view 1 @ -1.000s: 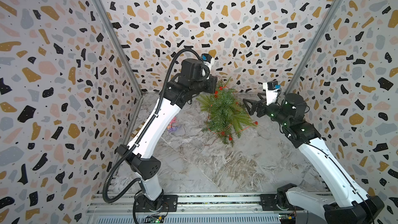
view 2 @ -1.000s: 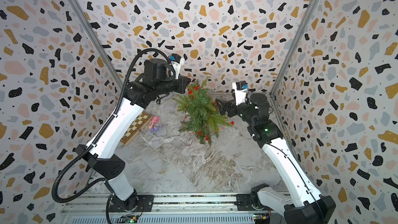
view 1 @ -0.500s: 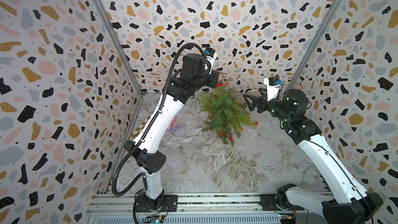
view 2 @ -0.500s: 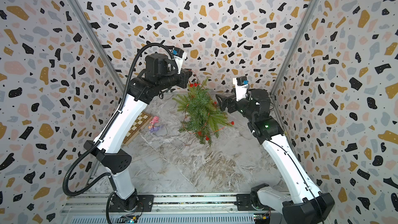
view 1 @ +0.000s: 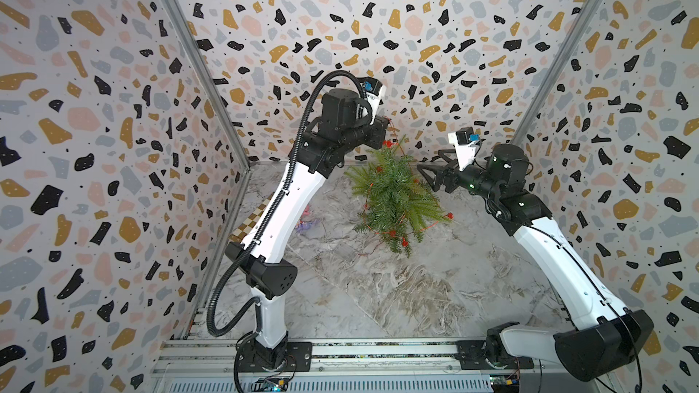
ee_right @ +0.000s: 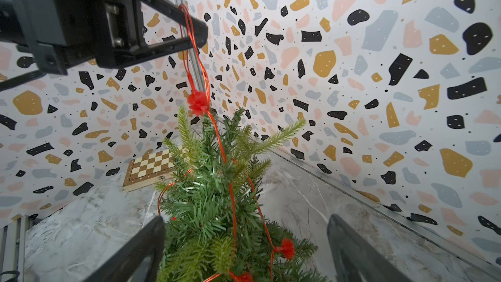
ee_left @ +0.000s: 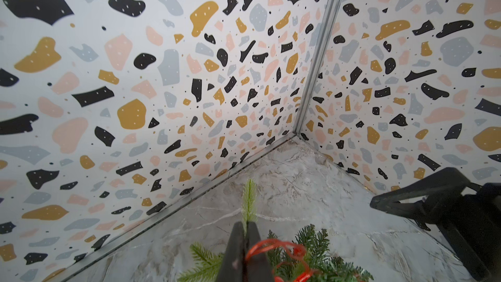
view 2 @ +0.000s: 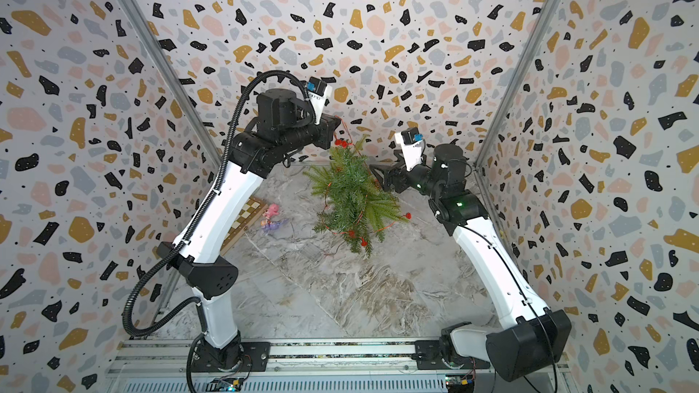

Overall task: Remove string lights from the small christmas tree
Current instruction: Remove the light string from the Christmas tree.

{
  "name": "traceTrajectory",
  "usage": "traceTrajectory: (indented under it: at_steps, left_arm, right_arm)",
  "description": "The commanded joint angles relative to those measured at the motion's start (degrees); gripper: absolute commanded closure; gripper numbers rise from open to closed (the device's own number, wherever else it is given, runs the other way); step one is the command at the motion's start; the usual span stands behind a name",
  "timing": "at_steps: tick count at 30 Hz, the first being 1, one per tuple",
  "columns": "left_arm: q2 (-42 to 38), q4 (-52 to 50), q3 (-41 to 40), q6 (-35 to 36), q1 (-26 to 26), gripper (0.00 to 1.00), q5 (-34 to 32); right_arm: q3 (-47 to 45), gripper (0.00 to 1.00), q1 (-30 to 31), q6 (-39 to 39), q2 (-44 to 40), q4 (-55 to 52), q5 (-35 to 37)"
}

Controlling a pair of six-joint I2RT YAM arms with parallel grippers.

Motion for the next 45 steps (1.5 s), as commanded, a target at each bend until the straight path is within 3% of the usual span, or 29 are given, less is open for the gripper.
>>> traceTrajectory:
  at_steps: [1, 28, 35, 45]
  left_arm:
    - [1.1, 3.8, 3.2, 2.3, 0.2, 1.00, 1.1]
    - [3.6, 13.0, 3.9, 7.5, -1.0, 1.00, 8.8]
    - [4.4, 14.9, 3.5, 8.2, -2.5, 1.00, 8.8]
    - [6.4, 14.5, 4.8, 7.4, -4.1, 1.00, 9.3]
  right_arm:
    - [4.0, 0.07, 0.3, -1.7, 1.1, 1.9, -2.3]
    - [28.0, 0.22, 1.6, -4.3, 21.9, -0.5, -6.1]
    - [29.5, 0.35, 1.7, -4.4, 23.3, -0.9, -4.2]
    - [27.7, 0.73, 1.6, -5.6, 20.3, 0.5, -2.4]
